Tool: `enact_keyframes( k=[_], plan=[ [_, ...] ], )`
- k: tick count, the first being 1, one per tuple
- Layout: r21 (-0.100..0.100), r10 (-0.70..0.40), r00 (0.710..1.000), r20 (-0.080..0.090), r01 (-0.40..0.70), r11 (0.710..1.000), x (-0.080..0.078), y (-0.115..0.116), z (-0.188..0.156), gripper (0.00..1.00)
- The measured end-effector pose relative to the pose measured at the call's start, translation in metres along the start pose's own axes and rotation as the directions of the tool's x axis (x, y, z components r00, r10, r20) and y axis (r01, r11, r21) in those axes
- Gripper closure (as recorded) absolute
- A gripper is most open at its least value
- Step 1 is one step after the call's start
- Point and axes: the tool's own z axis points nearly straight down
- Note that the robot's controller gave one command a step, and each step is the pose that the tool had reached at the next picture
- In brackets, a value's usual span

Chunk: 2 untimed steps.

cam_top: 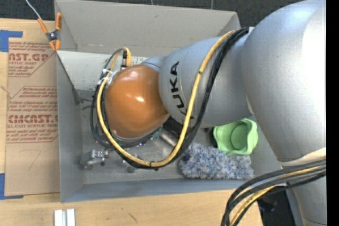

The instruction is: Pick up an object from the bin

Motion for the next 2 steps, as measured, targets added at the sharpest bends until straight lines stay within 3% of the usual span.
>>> enact_keyframes(
  k=[1,2],
  plan=[
    [-0.001,0.001,1.0,0.0,-0.001,1.0,0.0,0.0,0.0,1.0],
    [-0.002,-0.099,0.995,0.002,0.099,0.995,0.024,-0.013,-0.002,1.0]
  ],
)
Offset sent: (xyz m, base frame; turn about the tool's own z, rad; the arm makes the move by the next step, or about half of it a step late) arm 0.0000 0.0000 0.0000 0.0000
